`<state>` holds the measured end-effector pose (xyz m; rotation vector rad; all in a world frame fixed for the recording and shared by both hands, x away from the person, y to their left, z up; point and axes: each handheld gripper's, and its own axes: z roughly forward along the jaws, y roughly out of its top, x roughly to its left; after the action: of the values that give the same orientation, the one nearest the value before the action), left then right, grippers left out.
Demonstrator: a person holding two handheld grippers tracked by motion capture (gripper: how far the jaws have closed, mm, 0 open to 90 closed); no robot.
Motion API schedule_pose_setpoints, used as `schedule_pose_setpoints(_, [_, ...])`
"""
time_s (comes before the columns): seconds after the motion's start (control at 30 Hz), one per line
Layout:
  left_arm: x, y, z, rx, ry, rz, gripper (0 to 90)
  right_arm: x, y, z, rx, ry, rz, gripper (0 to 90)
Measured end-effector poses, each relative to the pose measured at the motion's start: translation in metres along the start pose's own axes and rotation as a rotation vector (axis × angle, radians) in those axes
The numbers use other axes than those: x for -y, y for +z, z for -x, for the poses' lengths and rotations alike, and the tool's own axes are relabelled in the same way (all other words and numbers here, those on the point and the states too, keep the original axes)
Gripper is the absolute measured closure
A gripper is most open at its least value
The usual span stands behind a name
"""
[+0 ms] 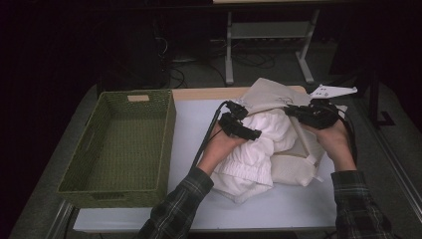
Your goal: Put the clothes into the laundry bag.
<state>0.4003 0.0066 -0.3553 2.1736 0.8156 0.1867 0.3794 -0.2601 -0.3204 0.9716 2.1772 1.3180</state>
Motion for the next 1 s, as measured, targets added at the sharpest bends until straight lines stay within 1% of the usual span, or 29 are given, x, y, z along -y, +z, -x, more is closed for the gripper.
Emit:
schedule_pose_setpoints(0.13, [0.008, -0.018, 0.000, 0.005, 0.011, 0.005, 21.4, 0.000, 0.001, -0.001, 0.000, -0.004, -0.005, 86.1])
schedule_pose_setpoints(0.27, [0.017, -0.035, 0.000, 0.006, 0.027, -0.001, 21.2, 0.000, 0.003, -0.001, -0.002, 0.000, -0.005, 86.1])
schedule_pose_setpoints(0.47, [0.035, -0.056, -0.002, -0.003, 0.026, -0.003, 21.3, 0.000, 0.006, -0.003, -0.005, -0.009, -0.016, 86.1])
schedule_pose_setpoints(0.53, [0.042, -0.060, -0.003, -0.008, 0.025, -0.008, 21.3, 0.000, 0.006, -0.003, -0.007, -0.005, -0.019, 86.1])
schedule_pose_setpoints(0.6, [0.050, -0.061, -0.004, -0.004, 0.016, -0.007, 21.3, 0.000, 0.006, -0.002, -0.006, -0.001, -0.015, 86.1])
schedule_pose_setpoints(0.73, [0.066, -0.063, -0.001, 0.002, 0.009, -0.019, 21.2, 0.001, 0.005, -0.002, -0.002, -0.003, -0.019, 86.1])
schedule_pose_setpoints(0.8, [0.073, -0.065, 0.001, -0.004, 0.009, -0.021, 21.0, 0.001, 0.004, -0.003, -0.001, -0.009, -0.022, 86.1])
schedule_pose_setpoints(0.87, [0.081, -0.067, 0.001, -0.009, 0.000, -0.021, 20.8, 0.002, 0.004, -0.003, -0.001, -0.008, -0.023, 86.1])
schedule_pose_setpoints(0.9, [0.083, -0.067, 0.001, -0.010, -0.001, -0.029, 20.7, 0.001, 0.004, -0.003, 0.000, -0.008, -0.022, 86.1])
schedule_pose_setpoints(0.93, [0.086, -0.068, 0.000, -0.018, 0.001, -0.037, 20.3, 0.001, 0.005, -0.003, 0.000, -0.010, -0.023, 86.1])
schedule_pose_setpoints(1.0, [0.091, -0.070, -0.001, -0.029, -0.007, -0.037, 20.1, 0.002, 0.006, -0.005, 0.001, -0.015, -0.030, 86.1])
